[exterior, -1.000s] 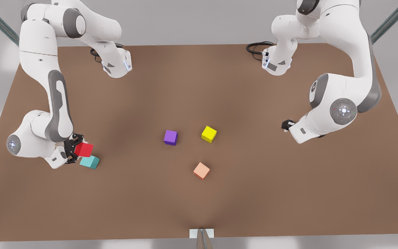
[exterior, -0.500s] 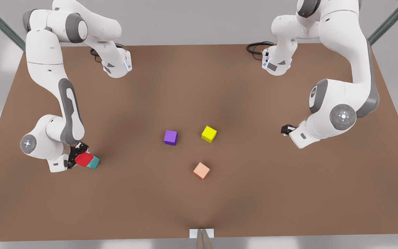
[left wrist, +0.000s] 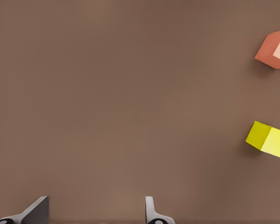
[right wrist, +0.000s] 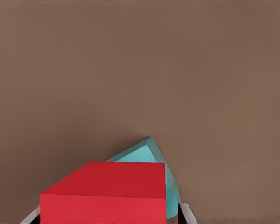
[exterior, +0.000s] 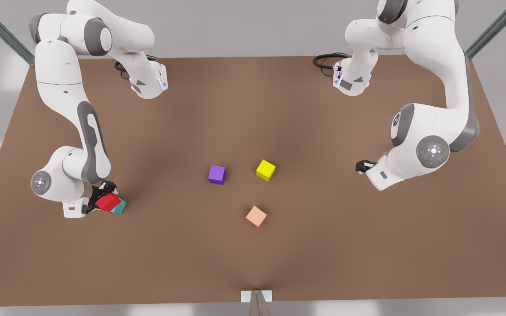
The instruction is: Pick up red wooden cube and pass to hand red wooden cube and place in blue wooden cube
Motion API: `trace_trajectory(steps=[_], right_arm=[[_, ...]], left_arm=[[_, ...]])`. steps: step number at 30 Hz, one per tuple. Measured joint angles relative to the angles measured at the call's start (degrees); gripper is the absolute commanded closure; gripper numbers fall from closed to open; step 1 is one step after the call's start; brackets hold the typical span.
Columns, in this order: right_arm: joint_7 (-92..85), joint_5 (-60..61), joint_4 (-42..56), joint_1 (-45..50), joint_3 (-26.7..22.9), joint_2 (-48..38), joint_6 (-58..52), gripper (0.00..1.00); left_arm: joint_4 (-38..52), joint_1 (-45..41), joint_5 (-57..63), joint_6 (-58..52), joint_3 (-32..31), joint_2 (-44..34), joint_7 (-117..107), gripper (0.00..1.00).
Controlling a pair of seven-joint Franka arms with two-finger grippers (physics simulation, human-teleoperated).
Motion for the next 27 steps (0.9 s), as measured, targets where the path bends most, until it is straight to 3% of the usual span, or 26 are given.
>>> trace_trajectory(steps=[11,19,20,22,27], right_arm=[[3.55,0.16,3.07,0.58,0.14,-5.20,-5.46,0.00],[17.62,-2.13,24.11,1.79,0.33,-5.94,-29.54,0.00],[20.25,-5.26,25.95,1.16,2.49,-7.94,-32.85,0.00],[25.28,-10.95,27.16,1.02,6.71,-14.33,-38.94,0.00],[35.94,-13.03,26.12,-0.45,7.76,-21.11,-48.39,0.00]], left_arm=[[0.00,-0.06,0.06,0.04,0.00,0.36,-0.40,0.00],[0.00,-0.16,0.06,0.04,0.00,0.50,-0.58,0.00],[0.00,-0.17,0.06,0.05,0.00,0.52,-0.59,0.00],[0.00,-0.19,0.06,0.08,0.00,0.61,-0.62,0.00],[0.00,-0.06,0.14,0.11,0.00,0.89,-0.69,0.00]])
